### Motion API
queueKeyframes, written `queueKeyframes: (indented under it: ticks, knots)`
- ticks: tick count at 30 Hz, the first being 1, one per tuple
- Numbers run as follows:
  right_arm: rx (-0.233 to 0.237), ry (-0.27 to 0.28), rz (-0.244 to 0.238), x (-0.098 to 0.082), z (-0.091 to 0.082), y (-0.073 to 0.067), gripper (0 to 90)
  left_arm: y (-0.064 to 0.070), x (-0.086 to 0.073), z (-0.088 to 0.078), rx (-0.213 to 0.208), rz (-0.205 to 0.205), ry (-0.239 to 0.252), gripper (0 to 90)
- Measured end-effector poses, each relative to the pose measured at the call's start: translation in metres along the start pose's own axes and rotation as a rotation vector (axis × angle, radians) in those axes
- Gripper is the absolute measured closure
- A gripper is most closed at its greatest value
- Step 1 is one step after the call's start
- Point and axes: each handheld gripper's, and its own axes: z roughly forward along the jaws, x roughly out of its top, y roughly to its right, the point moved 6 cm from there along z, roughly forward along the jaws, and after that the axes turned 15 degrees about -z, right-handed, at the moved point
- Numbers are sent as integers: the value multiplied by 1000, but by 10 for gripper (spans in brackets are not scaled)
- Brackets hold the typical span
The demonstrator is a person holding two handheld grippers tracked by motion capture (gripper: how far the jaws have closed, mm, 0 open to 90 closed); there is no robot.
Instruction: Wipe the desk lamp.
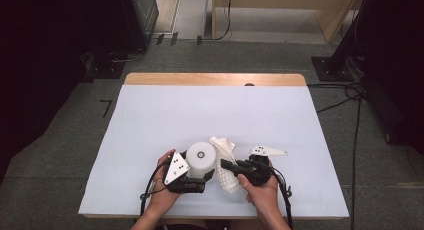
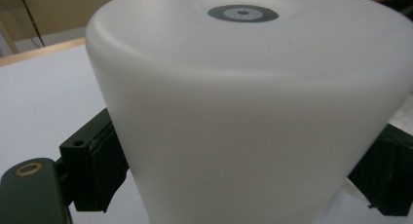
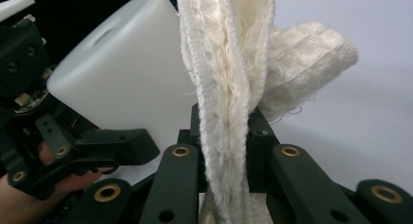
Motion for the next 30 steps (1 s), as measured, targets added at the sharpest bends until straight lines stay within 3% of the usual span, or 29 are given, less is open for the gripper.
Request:
queueKeyframes:
  ticks: [6, 9, 13, 16, 18, 23, 27, 30]
  knots:
    - [-5, 10, 1, 1, -3, 3, 791, -4, -9, 8, 40, 13, -34, 87]
    - [-9, 14, 11, 1, -5, 6, 792, -4, -10, 8, 36, -9, -29, 85]
    - [-9, 11, 21, -1, -4, 7, 792, -1, -8, 2, 89, -87, 2, 0]
    - [-10, 0, 25, -5, 0, 7, 792, 3, -7, 1, 164, -85, 25, 0]
    - [-10, -10, 31, -7, 4, 6, 792, 4, -7, 3, 188, -100, 14, 0]
    - [-18, -26, 29, -12, 10, 7, 792, 8, -10, 4, 200, -58, 17, 84]
    - [-13, -33, 35, -13, 13, 9, 792, 5, -6, -1, 191, -69, 1, 87]
    - [-4, -41, 32, -15, 18, 5, 792, 6, 1, -9, 161, -54, 42, 87]
